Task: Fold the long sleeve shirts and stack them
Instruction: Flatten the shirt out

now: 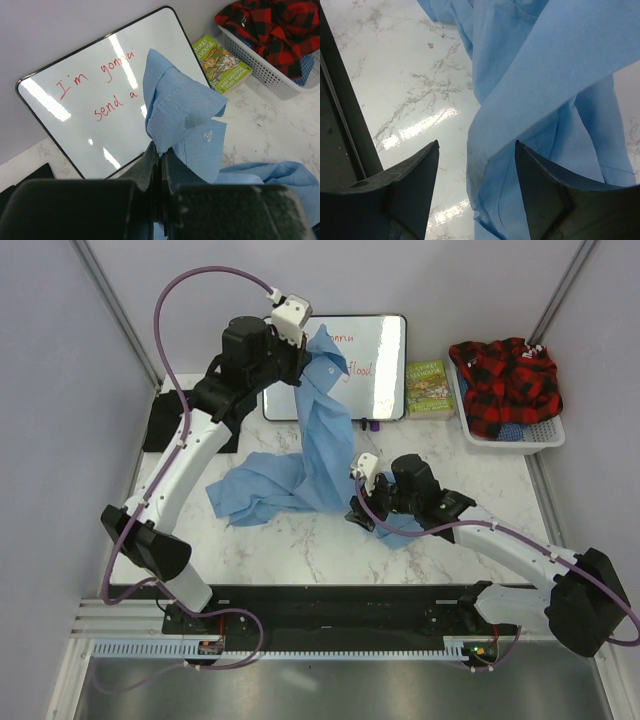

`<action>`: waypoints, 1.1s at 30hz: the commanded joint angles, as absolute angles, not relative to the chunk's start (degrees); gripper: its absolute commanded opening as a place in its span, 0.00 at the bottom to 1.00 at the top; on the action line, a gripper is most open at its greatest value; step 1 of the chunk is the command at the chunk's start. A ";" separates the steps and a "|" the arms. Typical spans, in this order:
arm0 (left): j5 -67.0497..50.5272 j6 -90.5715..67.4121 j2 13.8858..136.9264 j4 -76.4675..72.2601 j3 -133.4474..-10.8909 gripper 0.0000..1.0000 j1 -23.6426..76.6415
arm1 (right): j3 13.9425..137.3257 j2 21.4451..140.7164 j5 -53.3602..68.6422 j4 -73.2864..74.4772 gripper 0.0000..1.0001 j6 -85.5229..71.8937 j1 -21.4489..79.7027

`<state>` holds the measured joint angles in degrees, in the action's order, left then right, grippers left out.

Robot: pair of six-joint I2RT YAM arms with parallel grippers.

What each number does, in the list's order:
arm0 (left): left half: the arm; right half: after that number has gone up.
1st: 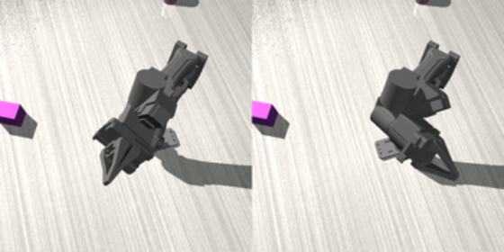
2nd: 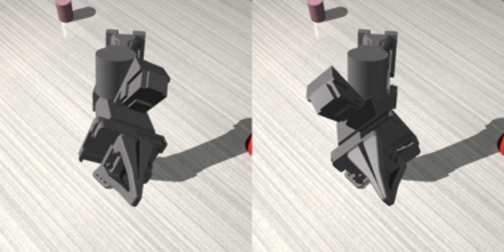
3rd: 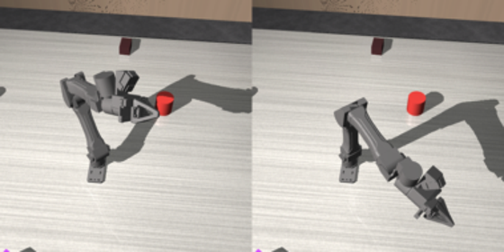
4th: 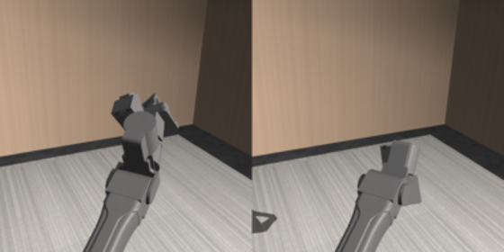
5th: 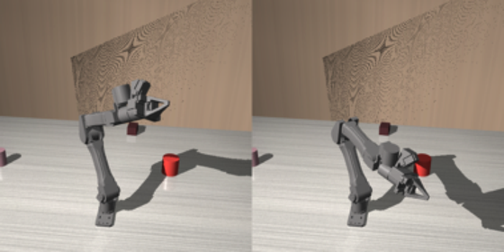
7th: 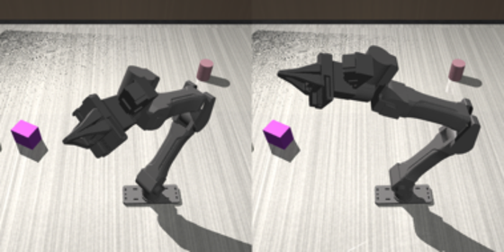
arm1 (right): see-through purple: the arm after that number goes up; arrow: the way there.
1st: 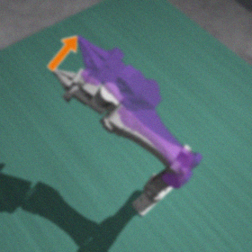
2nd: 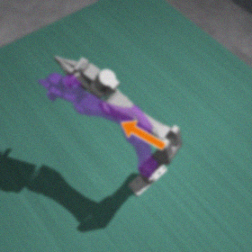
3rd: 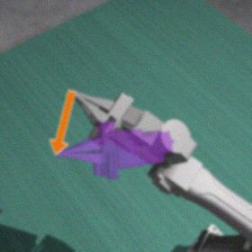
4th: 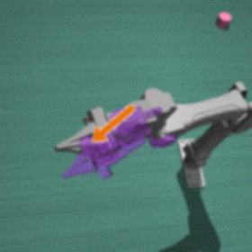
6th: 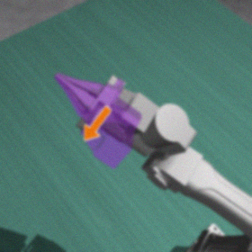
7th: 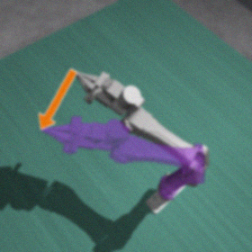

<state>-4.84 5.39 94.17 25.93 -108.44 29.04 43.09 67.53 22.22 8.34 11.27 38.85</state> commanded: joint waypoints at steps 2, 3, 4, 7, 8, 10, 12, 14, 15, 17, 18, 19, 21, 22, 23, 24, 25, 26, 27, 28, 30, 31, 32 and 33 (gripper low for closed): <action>-5.71 3.43 93.96 24.08 -110.13 0.02 28.56 | 42.54 69.78 21.98 2.02 0.51 9.32 39.55; -5.63 3.60 93.69 24.08 -110.04 0.02 28.39 | 43.50 69.87 21.36 2.89 0.44 9.49 39.55; -5.63 3.34 93.52 24.08 -110.13 0.02 28.13 | 44.29 69.96 20.57 4.12 0.36 9.93 39.55; -8.51 1.85 91.59 23.82 -110.30 0.02 26.11 | 47.37 69.61 16.62 9.57 0.00 13.09 37.54; -10.96 1.67 90.80 23.56 -110.30 0.02 25.67 | 47.90 68.74 16.35 10.62 0.00 13.36 34.22; -15.96 2.11 87.29 23.29 -108.73 0.02 24.44 | 50.35 67.86 18.45 11.68 0.00 14.32 28.25; -22.55 3.07 83.60 22.94 -106.27 0.02 23.04 | 54.46 67.68 20.90 14.32 0.00 16.07 24.98; -38.00 6.14 77.10 23.99 -100.66 0.02 22.94 | 57.20 67.50 22.32 16.60 0.00 17.40 21.03; -43.28 8.07 74.64 24.60 -97.76 0.05 23.20 | 59.48 67.41 23.37 17.13 0.00 17.92 19.87; -56.12 9.75 67.17 26.44 -88.19 0.09 25.99 | 61.51 67.33 24.52 19.15 0.00 20.03 17.06; -58.51 14.28 64.54 28.28 -84.94 0.09 28.36 | 63.09 67.32 24.78 19.68 0.00 20.56 16.27; -57.32 17.72 60.42 34.13 -78.64 0.09 31.61 | 63.63 67.32 25.48 20.21 0.00 21.18 14.69; -53.28 26.66 56.44 38.39 -72.10 0.10 44.86 | 64.33 66.89 26.45 21.44 0.00 21.44 13.28; -47.26 27.85 55.03 39.45 -66.41 0.11 49.78 | 64.34 66.36 27.33 21.71 0.00 21.79 12.23; -44.07 28.21 53.37 39.38 -64.10 0.24 59.14 | 64.34 66.01 27.77 22.32 0.00 22.06 11.87; -41.16 28.39 53.18 39.55 -62.59 0.35 62.20 | 64.16 65.57 27.86 22.50 0.00 22.06 11.60; -43.05 28.13 53.09 39.72 -60.66 0.51 62.66 | 63.99 64.52 28.38 22.76 0.00 22.15 11.17; -43.07 27.78 53.26 40.34 -60.38 0.68 62.75 | 63.90 63.99 28.91 23.72 0.00 22.76 11.08; -43.07 29.51 53.52 41.65 -60.73 0.76 62.84 | 63.64 63.29 29.26 24.43 0.00 23.29 10.99; -39.32 30.40 53.44 43.14 -61.60 0.83 63.02 | 63.20 61.72 29.79 24.96 0.00 23.90 10.99; -30.20 28.50 52.57 43.33 -62.22 0.84 62.49 | 61.88 59.86 30.23 26.63 0.00 25.57 10.90; -24.49 28.39 52.30 43.50 -62.49 0.82 61.10 | 61.44 58.11 30.50 27.50 0.00 26.45 10.99; -25.22 29.17 51.95 45.25 -62.40 0.79 53.43 | 61.00 57.31 30.67 29.25 0.00 27.33 10.99; -27.83 31.18 51.51 45.96 -62.05 0.77 47.43 | 60.04 56.52 30.67 29.96 0.00 28.81 10.90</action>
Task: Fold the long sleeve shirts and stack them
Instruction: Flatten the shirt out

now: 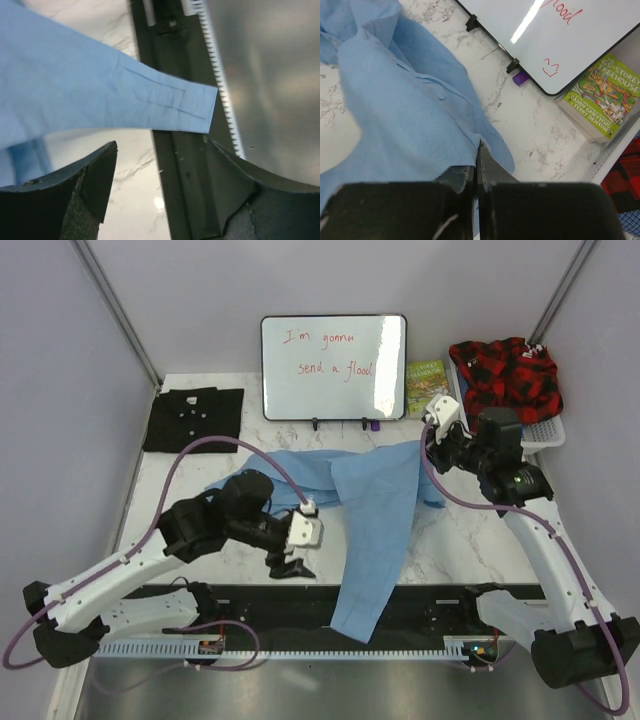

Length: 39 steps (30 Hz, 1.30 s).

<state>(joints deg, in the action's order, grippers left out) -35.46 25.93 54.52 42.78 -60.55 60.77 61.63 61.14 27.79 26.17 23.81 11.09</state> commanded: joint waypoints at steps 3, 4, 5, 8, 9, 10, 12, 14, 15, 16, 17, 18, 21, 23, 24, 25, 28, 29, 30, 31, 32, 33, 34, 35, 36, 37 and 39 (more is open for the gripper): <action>-36.81 40.57 54.73 49.72 -59.95 0.76 26.06 | 58.81 53.97 30.50 33.21 0.00 31.10 10.90; -37.78 43.56 56.32 50.35 -59.68 0.76 22.19 | 58.62 53.09 30.32 34.44 0.00 31.55 10.99; -37.88 47.25 58.43 50.19 -59.50 0.77 15.36 | 58.36 52.74 30.24 34.89 0.00 31.73 10.99; -41.64 58.81 69.15 55.95 -63.79 0.70 6.45 | 57.13 51.86 29.36 35.24 0.00 31.91 10.99; -43.92 62.80 70.04 62.77 -65.72 0.69 6.42 | 57.22 51.94 29.18 35.24 0.00 31.56 10.99; -47.60 64.32 69.61 62.49 -64.96 0.70 7.03 | 57.39 52.73 29.27 35.16 0.00 30.94 10.99; -48.52 62.50 63.65 58.65 -59.02 0.76 15.25 | 57.83 53.70 29.01 34.46 0.00 29.89 10.99; -42.04 56.64 58.48 49.78 -54.08 0.77 31.18 | 58.01 55.72 28.30 33.93 0.00 29.18 10.99; -39.75 54.25 57.58 46.35 -49.53 0.77 36.16 | 58.27 56.42 28.21 33.84 0.00 29.18 10.99; -35.55 51.62 57.05 38.05 -47.57 0.78 40.30 | 58.36 57.38 28.21 34.01 0.00 29.18 10.99; -34.29 48.55 58.43 35.27 -46.07 0.80 47.39 | 58.19 57.65 28.13 33.84 0.00 29.18 11.07; -33.41 47.38 59.58 32.72 -44.40 0.80 50.68 | 57.84 57.66 28.13 33.92 0.00 29.27 10.99; -30.24 42.64 65.54 22.52 -42.63 0.81 62.20 | 56.96 57.48 27.60 33.66 0.00 29.27 10.99; -28.83 41.66 67.58 14.03 -41.05 0.82 68.78 | 56.69 57.31 27.16 33.66 0.00 29.27 10.99; -28.22 42.18 68.81 11.19 -38.52 0.82 70.82 | 56.60 57.04 26.90 33.66 0.00 29.27 10.99; -25.86 42.80 69.51 8.03 -37.45 0.83 73.01 | 56.43 56.95 26.89 33.58 0.00 29.44 10.99; -24.87 45.78 74.69 2.56 -36.65 0.84 78.30 | 56.08 56.51 26.72 33.66 0.00 29.53 10.99; -24.70 46.57 76.45 1.94 -37.00 0.84 78.92 | 55.90 56.43 26.81 33.58 0.00 29.62 10.99; -24.61 47.19 78.03 1.15 -37.87 0.84 78.93 | 55.81 56.16 26.81 33.66 0.00 29.62 10.99; -23.57 48.33 81.35 1.06 -38.32 0.84 78.93 | 55.72 56.08 26.89 33.66 0.00 29.71 10.99; -22.86 49.91 82.69 0.45 -38.41 0.84 78.93 | 55.64 55.90 27.07 33.58 0.00 29.79 10.99; -21.72 50.44 83.84 0.27 -38.67 0.84 78.93 | 55.63 55.81 27.24 33.75 0.00 29.79 10.99; -21.27 51.15 85.76 -1.82 -38.50 0.84 78.84 | 55.55 55.72 27.25 33.75 0.00 29.79 10.99; -21.01 51.24 86.65 -2.19 -38.58 0.83 78.84 | 55.11 55.64 27.51 33.75 0.00 29.97 10.99; -21.44 51.50 87.53 -2.02 -39.11 0.82 78.84 | 54.93 55.29 27.68 33.84 0.00 30.32 10.90; -21.62 52.20 88.41 -0.37 -39.37 0.76 78.84 | 54.67 55.20 27.95 33.92 0.00 30.67 10.99; -20.84 52.03 90.17 -0.35 -39.29 0.67 78.84 | 54.14 55.02 28.39 33.84 0.00 31.02 10.90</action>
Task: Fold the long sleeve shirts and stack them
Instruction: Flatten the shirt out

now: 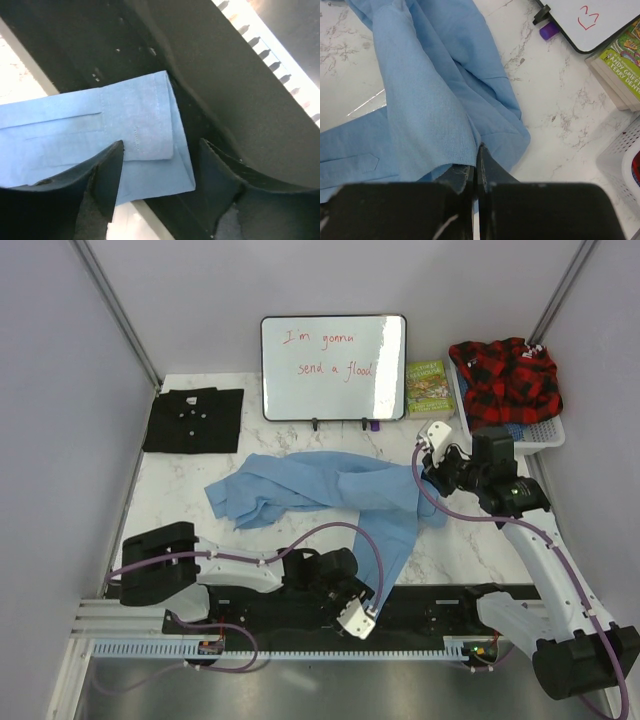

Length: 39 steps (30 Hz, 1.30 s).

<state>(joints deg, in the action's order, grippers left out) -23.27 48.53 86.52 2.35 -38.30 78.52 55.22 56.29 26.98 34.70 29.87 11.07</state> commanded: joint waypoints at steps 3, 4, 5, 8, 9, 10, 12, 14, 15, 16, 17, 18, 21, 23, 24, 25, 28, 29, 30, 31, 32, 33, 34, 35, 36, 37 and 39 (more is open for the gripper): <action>-19.87 51.16 90.44 -0.35 -38.15 0.45 78.66 | 53.70 54.93 28.56 33.93 0.00 31.29 11.07; -19.95 50.80 90.35 1.65 -38.06 0.34 78.66 | 53.44 54.93 28.65 33.84 0.00 31.55 10.99; -19.60 50.37 89.74 2.02 -37.97 0.28 78.66 | 53.26 54.84 28.74 33.75 0.00 31.64 10.99; -19.51 48.08 86.33 4.13 -38.67 0.07 78.75 | 53.09 54.76 29.00 33.84 0.00 31.82 10.90; -19.69 47.12 84.92 4.74 -39.02 0.02 78.75 | 53.00 54.76 29.00 33.84 0.00 31.90 10.99; -19.77 44.67 83.60 6.14 -39.63 0.02 78.75 | 52.82 54.67 29.18 33.84 0.00 32.08 10.90; -20.83 42.11 80.18 9.13 -42.62 0.02 78.75 | 52.47 54.67 29.62 33.75 0.00 31.99 10.99; -21.27 39.21 77.79 11.06 -44.20 0.02 78.58 | 51.95 54.67 29.97 33.66 0.00 32.08 10.90; -21.27 38.94 74.82 11.68 -44.56 0.02 78.66 | 51.77 54.58 29.97 33.58 0.00 31.99 10.99; -20.83 38.50 73.05 11.86 -45.26 0.02 78.49 | 51.51 54.58 29.97 33.57 0.00 32.17 10.99; -21.27 38.24 71.30 13.00 -45.87 0.02 78.14 | 51.42 54.32 30.06 33.57 0.00 32.25 10.99; -21.88 37.97 67.10 14.23 -46.92 0.02 77.79 | 51.24 54.23 30.23 33.49 0.00 32.26 10.90; -22.94 36.48 61.89 17.74 -53.33 0.02 74.54 | 50.36 53.26 30.85 33.66 0.00 32.26 10.99; -25.73 35.08 60.99 18.11 -60.27 0.02 64.99 | 50.01 52.21 31.11 34.19 0.00 32.60 10.99; -26.45 34.11 61.95 16.63 -62.90 0.02 60.34 | 50.01 51.77 31.20 35.06 0.00 33.04 10.99; -26.54 33.49 64.05 14.96 -68.76 0.02 51.51 | 49.92 51.51 31.38 35.59 0.00 33.57 10.90; -24.89 29.02 79.41 13.10 -87.43 0.02 38.55 | 49.83 49.93 33.12 37.70 0.00 33.84 10.99; -23.39 26.74 90.42 13.53 -93.45 0.02 35.97 | 49.92 49.23 33.83 38.49 0.00 34.19 10.99; -22.16 22.28 95.57 14.93 -99.78 0.02 32.12 | 50.18 48.78 34.53 39.71 0.00 34.19 10.99; -21.63 20.84 100.41 18.33 -112.20 0.02 30.86 | 50.71 48.43 34.80 40.16 0.00 34.19 10.99; -22.49 21.18 109.68 22.37 -118.50 0.02 30.07 | 51.06 47.82 34.63 40.69 0.00 33.84 10.99; -21.46 22.14 112.82 25.81 -123.96 0.23 29.80 | 51.59 47.46 34.45 40.87 0.00 33.58 10.90; -21.45 22.06 115.29 31.58 -130.10 0.40 29.45 | 52.81 47.20 34.11 40.96 0.00 33.31 10.99; -22.75 21.45 116.10 33.12 -130.25 0.57 28.92 | 53.52 47.02 34.10 41.65 0.00 33.14 10.99; -23.89 20.14 114.28 33.92 -128.86 0.90 27.09 | 54.22 47.02 34.10 41.75 0.00 33.13 10.99; -26.17 20.13 112.34 34.27 -122.50 0.99 25.68 | 55.53 47.11 34.01 41.84 0.00 32.87 10.99; -31.18 20.65 104.47 33.58 -114.13 0.99 21.04 | 56.94 47.55 34.10 41.66 0.00 32.78 10.99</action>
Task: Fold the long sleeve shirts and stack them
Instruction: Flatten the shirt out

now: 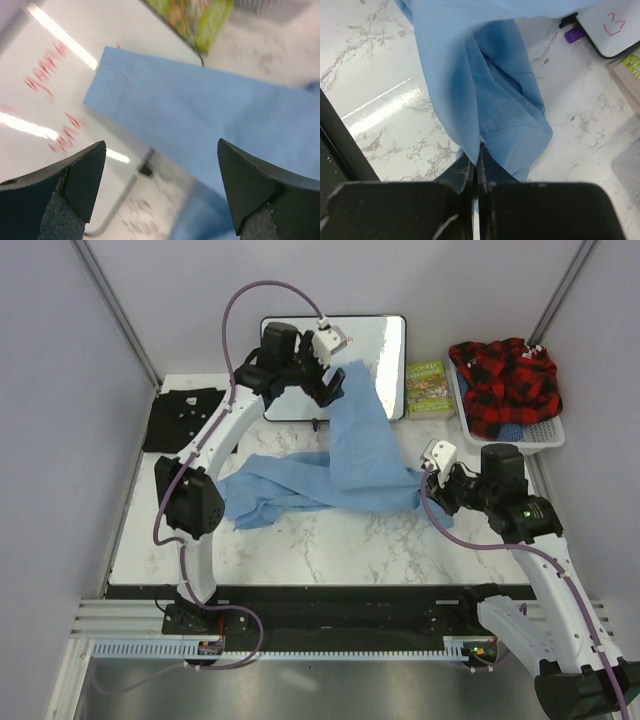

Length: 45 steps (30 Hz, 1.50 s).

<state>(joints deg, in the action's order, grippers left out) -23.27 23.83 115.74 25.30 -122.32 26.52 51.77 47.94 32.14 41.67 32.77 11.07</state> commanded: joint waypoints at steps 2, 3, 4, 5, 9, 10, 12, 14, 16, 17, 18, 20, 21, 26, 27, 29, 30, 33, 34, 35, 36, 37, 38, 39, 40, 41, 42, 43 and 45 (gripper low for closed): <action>-35.31 23.80 98.82 34.10 -101.47 0.99 17.94 | 57.74 48.25 33.93 40.61 0.00 32.70 10.99; -35.68 26.95 93.92 34.28 -97.25 0.99 15.23 | 58.61 48.51 33.14 40.34 0.00 32.52 10.90; -37.08 29.59 91.87 35.58 -90.51 0.99 13.73 | 58.97 48.95 32.87 40.17 0.00 32.61 10.99; -38.74 32.49 90.54 38.03 -87.92 0.98 12.49 | 58.97 49.22 32.87 39.99 0.00 32.87 10.90; -37.54 41.72 90.52 44.11 -79.91 0.99 7.39 | 56.53 50.01 32.26 39.90 0.00 34.01 10.90; -36.40 43.14 91.31 44.03 -77.11 0.99 7.12 | 55.99 50.44 31.56 39.99 0.00 34.10 10.90; -33.50 46.30 93.07 43.51 -74.80 0.99 6.68 | 54.85 50.71 30.94 39.90 0.00 34.54 10.90; -32.78 47.54 96.57 43.51 -74.27 0.99 6.07 | 54.14 50.89 30.06 40.08 0.00 35.76 10.90; -32.78 48.69 98.78 43.51 -76.01 0.96 5.19 | 53.44 51.94 28.66 41.30 0.00 37.17 10.90; -33.13 48.43 100.88 43.51 -77.16 0.95 4.92 | 53.26 52.47 26.74 43.40 0.00 39.09 10.90; -32.79 47.56 102.20 43.51 -78.39 0.93 4.83 | 52.74 52.91 25.67 44.37 0.00 39.63 10.90; -32.08 47.46 103.79 43.42 -81.12 0.91 4.83 | 51.86 53.61 23.74 45.70 0.00 40.51 10.90; -31.47 48.42 105.19 43.42 -81.56 0.91 4.83 | 50.90 53.53 23.56 45.70 0.00 40.95 10.90; -27.68 52.03 107.05 43.50 -81.91 0.52 4.57 | 50.27 54.40 22.07 44.56 0.00 40.87 10.90; -28.29 51.94 104.88 43.59 -81.65 0.42 4.40 | 50.62 55.01 21.71 44.56 0.00 40.78 10.90; -30.75 51.68 101.62 43.94 -81.04 0.13 4.74 | 51.24 55.46 20.49 44.12 0.00 40.78 10.64; -31.46 52.03 99.25 44.47 -79.56 0.07 5.09 | 52.02 55.98 19.78 43.86 0.00 40.87 10.29; -33.74 54.57 91.25 49.73 -75.60 0.02 7.20 | 53.87 56.95 20.21 43.86 0.00 42.45 8.18; -35.14 55.28 87.58 51.75 -74.63 0.02 7.73 | 54.31 57.30 20.21 43.86 0.00 42.97 7.13; -35.33 56.33 85.45 53.33 -73.31 0.02 9.30 | 55.45 57.83 20.39 43.86 0.00 43.24 6.51; -35.25 56.86 82.99 54.31 -69.21 0.02 10.45 | 55.98 58.70 20.56 43.94 0.00 43.42 5.89; -34.37 57.30 76.79 54.32 -66.47 0.02 11.94 | 56.60 59.15 21.35 44.03 0.00 43.94 4.41; -33.67 57.83 73.94 54.32 -63.57 0.02 15.78 | 57.56 59.50 21.79 44.12 0.00 44.12 3.79; -32.62 57.66 70.87 54.23 -57.11 0.02 18.60 | 57.92 60.29 22.23 44.30 0.00 44.38 3.17; -29.39 57.22 68.75 54.05 -53.91 0.02 21.59 | 58.27 60.64 22.76 44.82 0.00 44.56 2.47; -27.88 55.39 65.42 53.79 -50.66 0.07 27.10 | 58.53 60.91 22.85 45.26 0.00 45.52 2.29; -26.82 54.24 64.52 53.62 -45.49 0.14 29.16 | 58.54 61.26 23.03 45.79 0.00 46.48 2.11; -26.89 53.62 63.90 54.74 -43.70 0.22 30.40 | 58.54 61.26 23.03 46.84 0.00 47.45 1.94; -28.03 54.75 62.49 57.91 -42.10 0.47 31.46 | 57.84 60.82 22.68 47.63 0.00 50.53 1.67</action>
<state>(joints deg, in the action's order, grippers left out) -30.28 54.04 62.98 51.27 -48.23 29.17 56.42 61.04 21.12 45.19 44.62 2.24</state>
